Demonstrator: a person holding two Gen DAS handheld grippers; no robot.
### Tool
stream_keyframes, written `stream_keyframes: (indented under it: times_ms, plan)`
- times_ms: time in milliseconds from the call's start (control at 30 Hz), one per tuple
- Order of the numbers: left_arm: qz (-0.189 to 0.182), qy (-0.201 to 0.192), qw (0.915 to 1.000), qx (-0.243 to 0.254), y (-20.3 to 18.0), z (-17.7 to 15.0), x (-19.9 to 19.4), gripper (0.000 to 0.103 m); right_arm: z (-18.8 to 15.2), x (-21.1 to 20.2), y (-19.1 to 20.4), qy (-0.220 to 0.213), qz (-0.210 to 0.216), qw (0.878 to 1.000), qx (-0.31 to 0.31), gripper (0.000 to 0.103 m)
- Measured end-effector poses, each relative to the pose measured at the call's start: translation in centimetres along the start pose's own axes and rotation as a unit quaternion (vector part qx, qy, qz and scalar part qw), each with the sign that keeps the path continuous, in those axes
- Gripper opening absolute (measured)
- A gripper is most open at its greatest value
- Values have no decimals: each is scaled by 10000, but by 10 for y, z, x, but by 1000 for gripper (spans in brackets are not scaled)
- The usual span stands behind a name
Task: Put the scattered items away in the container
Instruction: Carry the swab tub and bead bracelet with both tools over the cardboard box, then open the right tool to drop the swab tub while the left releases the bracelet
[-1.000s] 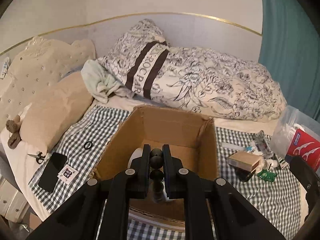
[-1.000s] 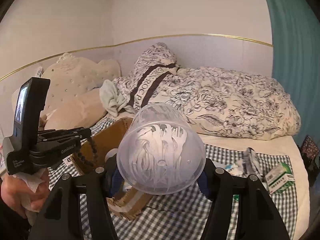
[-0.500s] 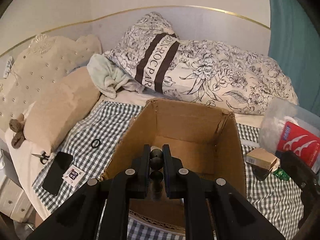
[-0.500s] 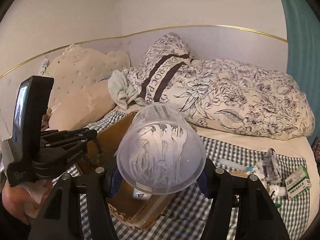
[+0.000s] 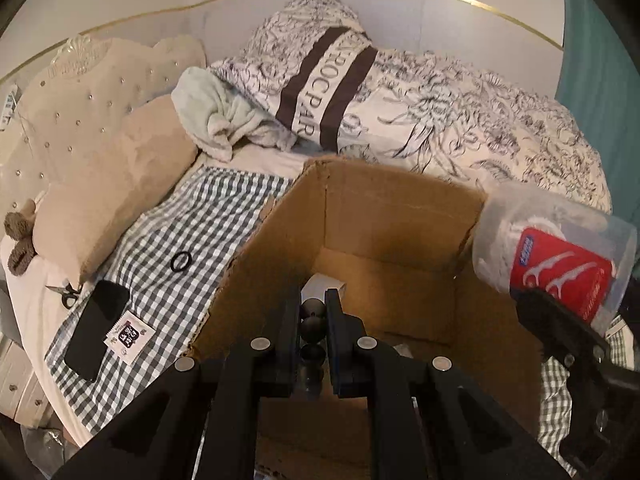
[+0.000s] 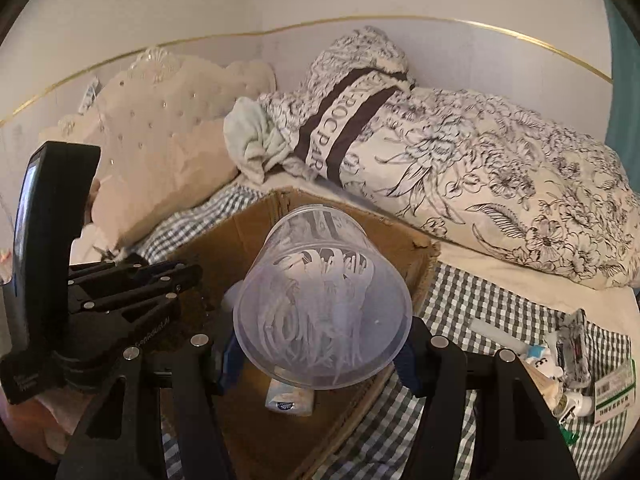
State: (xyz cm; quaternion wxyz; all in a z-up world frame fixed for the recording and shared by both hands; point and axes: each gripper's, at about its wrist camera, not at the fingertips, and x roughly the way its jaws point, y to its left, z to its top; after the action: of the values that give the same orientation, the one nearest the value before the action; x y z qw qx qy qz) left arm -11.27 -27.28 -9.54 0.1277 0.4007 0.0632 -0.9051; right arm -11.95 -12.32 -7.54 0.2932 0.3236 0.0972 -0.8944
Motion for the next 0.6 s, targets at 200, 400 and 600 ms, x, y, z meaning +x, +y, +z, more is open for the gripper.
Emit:
stream_keyframes:
  times_ms: [200,400,600]
  plan:
    - [-82,268,9996,-94,8,-5,22,11,-1,34,7,409,100,9991,-73,60]
    - [-68,464,9989,-33,12,-11,37,11,-6,55,10,725,24,9973,-100,60]
    - [-121,618,9979,-120,14,-11,47,11,-6,63,12,874,-100,9960,-164,60]
